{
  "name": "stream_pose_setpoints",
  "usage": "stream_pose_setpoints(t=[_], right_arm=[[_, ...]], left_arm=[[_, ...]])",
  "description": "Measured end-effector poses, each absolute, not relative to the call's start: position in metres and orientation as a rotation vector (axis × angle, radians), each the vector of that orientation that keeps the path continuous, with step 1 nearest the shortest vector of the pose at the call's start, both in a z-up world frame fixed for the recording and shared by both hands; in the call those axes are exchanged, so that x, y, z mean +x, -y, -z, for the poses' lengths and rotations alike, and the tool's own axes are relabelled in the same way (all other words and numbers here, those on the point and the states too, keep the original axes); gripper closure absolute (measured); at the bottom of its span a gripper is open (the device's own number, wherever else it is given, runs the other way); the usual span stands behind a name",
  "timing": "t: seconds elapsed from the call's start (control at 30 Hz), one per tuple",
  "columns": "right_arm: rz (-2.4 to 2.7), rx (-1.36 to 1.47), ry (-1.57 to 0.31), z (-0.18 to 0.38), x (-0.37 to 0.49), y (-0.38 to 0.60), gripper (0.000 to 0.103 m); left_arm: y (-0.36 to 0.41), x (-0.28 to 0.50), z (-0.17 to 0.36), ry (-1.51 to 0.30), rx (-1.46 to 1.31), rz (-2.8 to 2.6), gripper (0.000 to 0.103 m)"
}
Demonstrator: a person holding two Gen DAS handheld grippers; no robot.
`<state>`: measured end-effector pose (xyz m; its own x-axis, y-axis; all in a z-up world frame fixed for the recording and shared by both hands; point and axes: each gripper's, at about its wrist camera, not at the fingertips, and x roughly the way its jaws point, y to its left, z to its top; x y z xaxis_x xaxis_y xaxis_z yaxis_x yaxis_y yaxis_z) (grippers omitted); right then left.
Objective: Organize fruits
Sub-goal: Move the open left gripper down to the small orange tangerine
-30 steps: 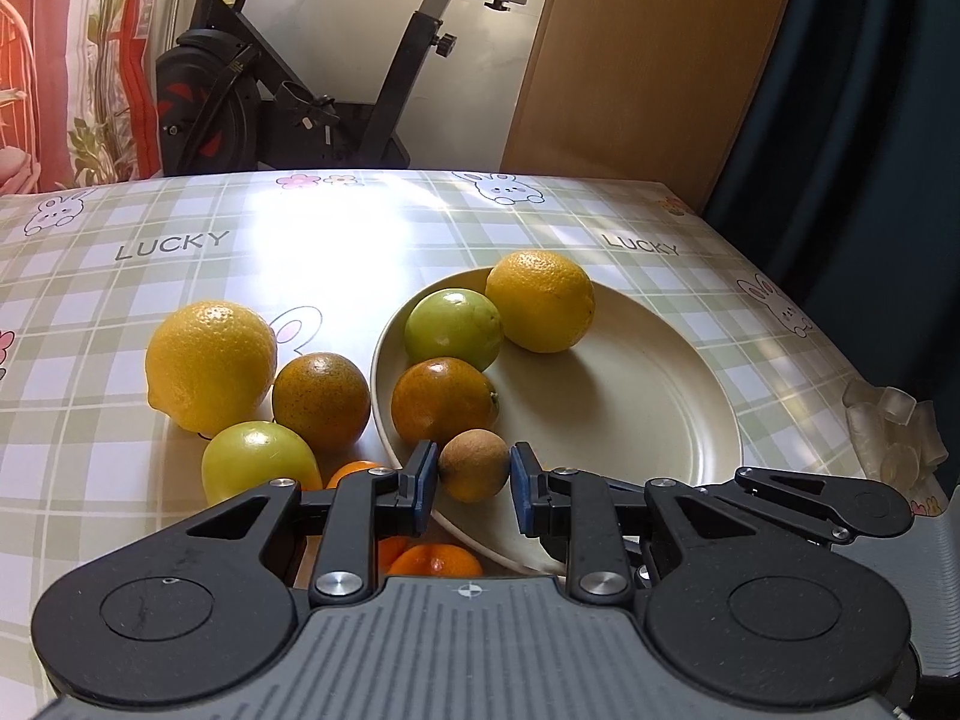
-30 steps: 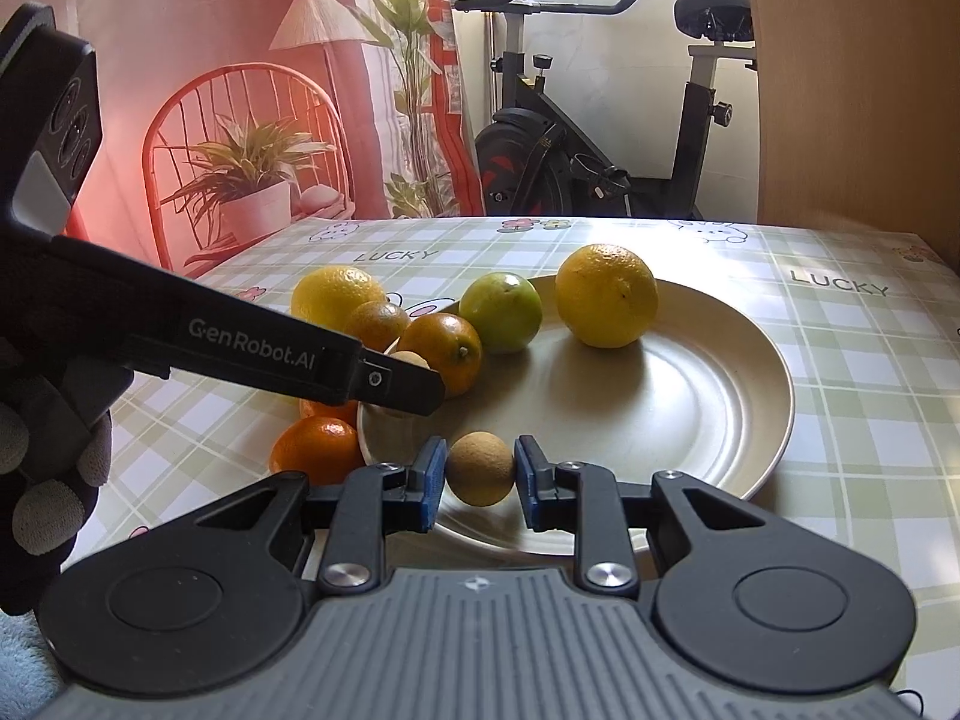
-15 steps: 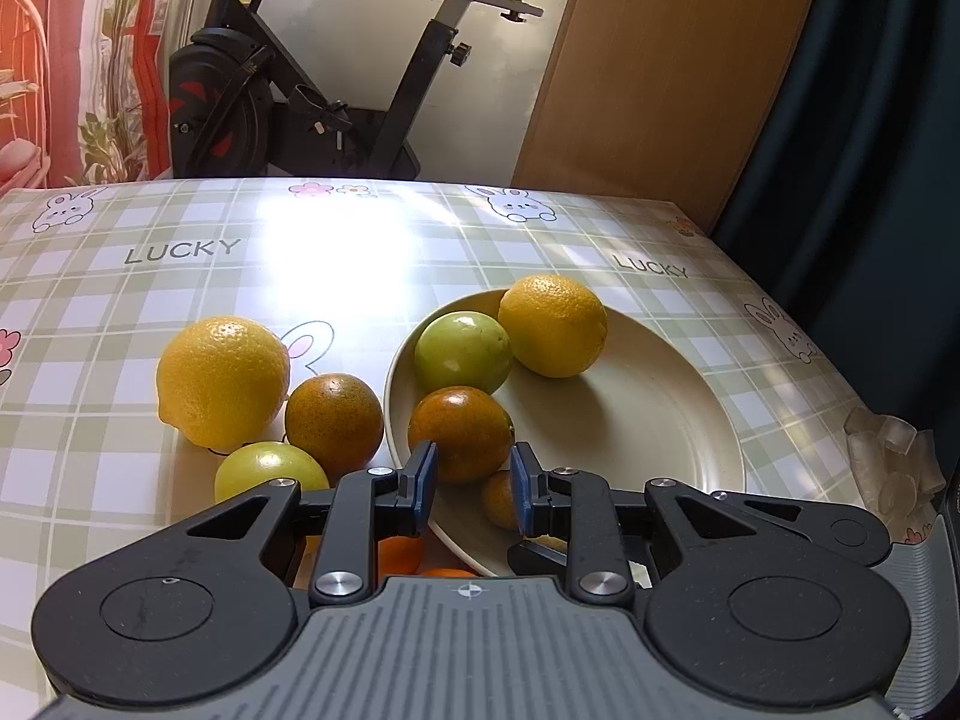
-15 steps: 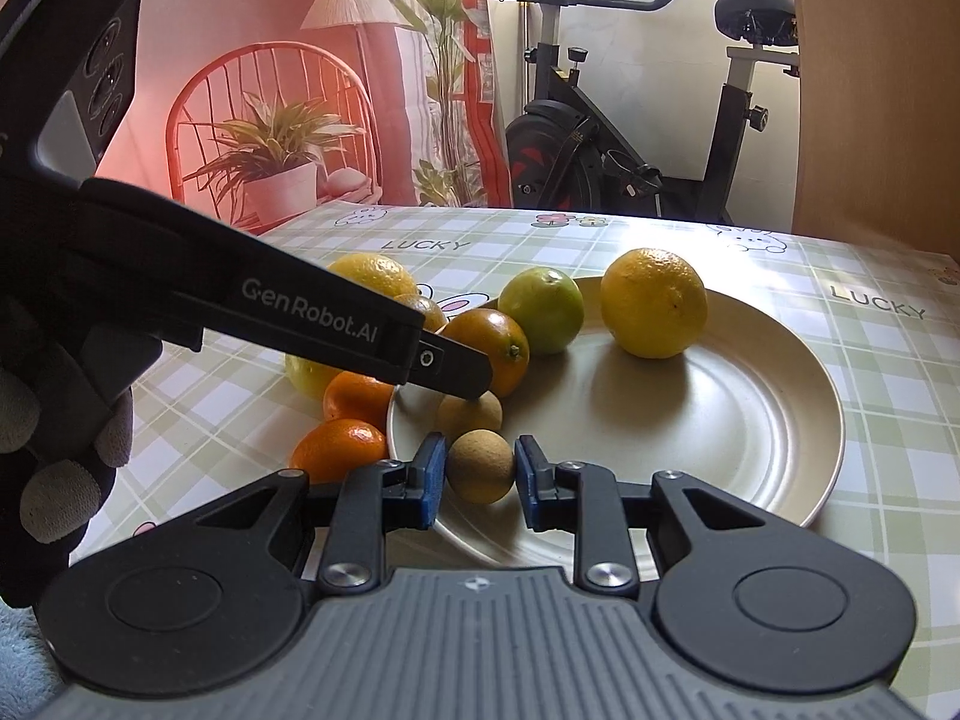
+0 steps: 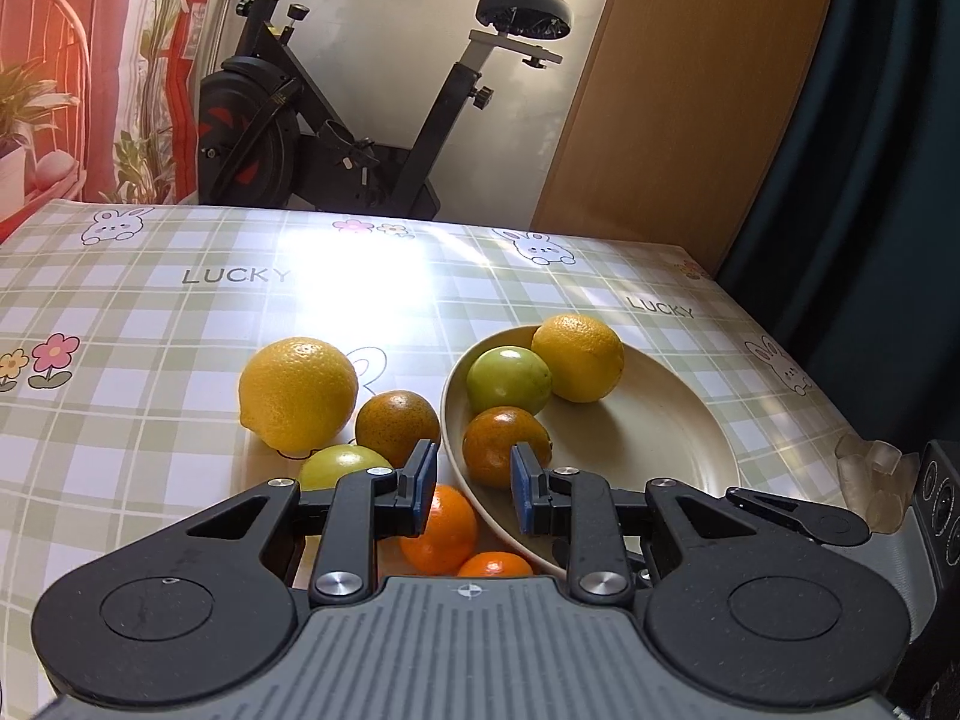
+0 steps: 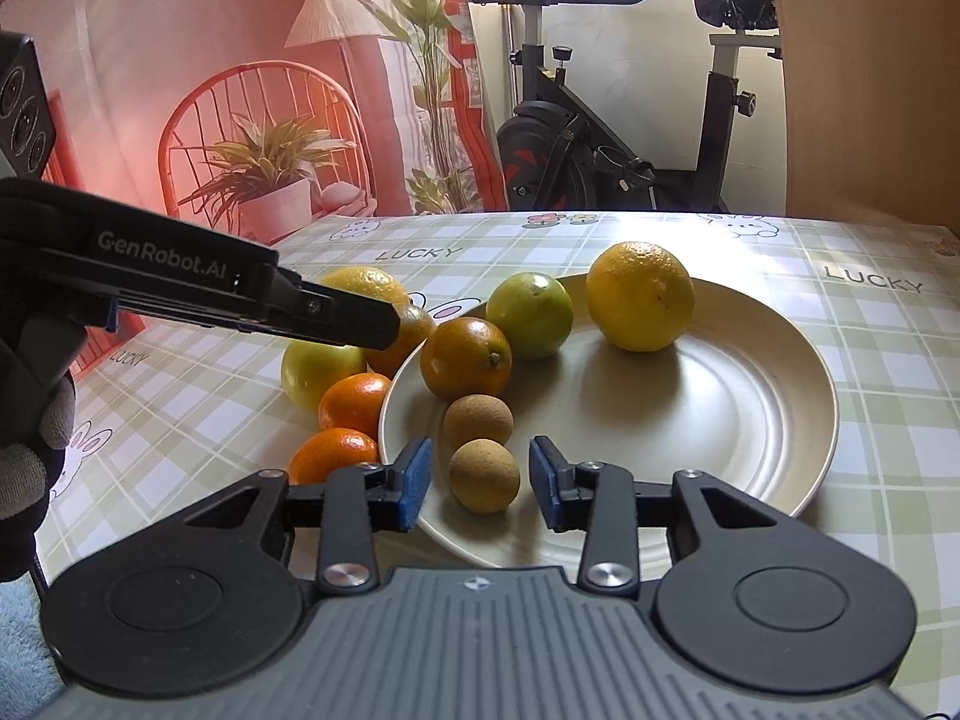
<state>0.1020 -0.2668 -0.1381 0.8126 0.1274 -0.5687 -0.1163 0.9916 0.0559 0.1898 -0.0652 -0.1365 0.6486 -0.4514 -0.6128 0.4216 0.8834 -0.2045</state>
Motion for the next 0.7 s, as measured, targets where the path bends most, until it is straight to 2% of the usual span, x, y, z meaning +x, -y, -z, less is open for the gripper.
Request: stream_pose_setpoints(t=[0.7], right_arm=[[-0.141, -0.022, -0.508, 0.13, 0.078, 0.258, 0.058]], left_arm=[[0.034, 0.177, 0.136, -0.736, -0.105, 0.467, 0.072]])
